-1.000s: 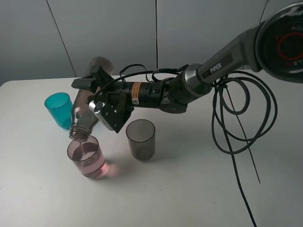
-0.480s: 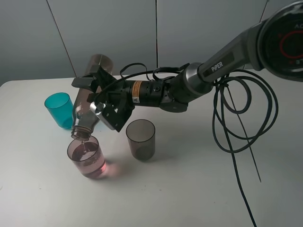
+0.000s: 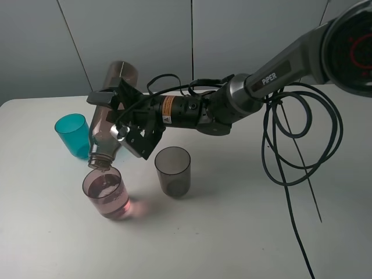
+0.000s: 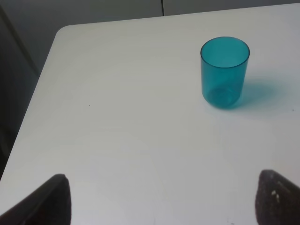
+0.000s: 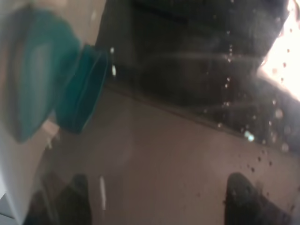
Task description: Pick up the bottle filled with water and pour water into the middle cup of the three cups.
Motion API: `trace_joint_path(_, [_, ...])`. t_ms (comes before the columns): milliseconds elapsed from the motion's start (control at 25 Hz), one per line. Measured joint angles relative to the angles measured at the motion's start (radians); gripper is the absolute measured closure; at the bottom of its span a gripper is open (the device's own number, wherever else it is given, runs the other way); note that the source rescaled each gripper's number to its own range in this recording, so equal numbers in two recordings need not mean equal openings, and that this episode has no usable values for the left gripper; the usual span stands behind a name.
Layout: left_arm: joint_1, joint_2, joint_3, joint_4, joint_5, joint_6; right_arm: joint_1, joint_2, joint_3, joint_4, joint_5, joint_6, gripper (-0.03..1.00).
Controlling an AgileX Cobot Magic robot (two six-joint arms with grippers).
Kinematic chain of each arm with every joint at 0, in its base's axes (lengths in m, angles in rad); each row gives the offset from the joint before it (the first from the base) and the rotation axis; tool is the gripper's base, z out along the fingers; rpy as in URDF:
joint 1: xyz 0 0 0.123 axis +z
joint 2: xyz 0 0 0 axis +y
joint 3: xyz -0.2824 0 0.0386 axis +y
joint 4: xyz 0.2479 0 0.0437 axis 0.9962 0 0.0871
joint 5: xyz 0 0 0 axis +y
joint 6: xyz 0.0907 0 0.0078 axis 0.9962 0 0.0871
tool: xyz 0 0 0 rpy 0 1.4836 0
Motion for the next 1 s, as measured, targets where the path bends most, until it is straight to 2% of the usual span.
trace_joint_path(600, [0.000,0.000,0.000,0.000,0.000,-0.002,-0.002,0.000,0.000,0.000,0.000,0.007,0.97])
trace_joint_path(1000, [0.000,0.000,0.000,0.000,0.000,-0.002,-0.002,-0.027,0.000,-0.028,0.017,0.278,0.97])
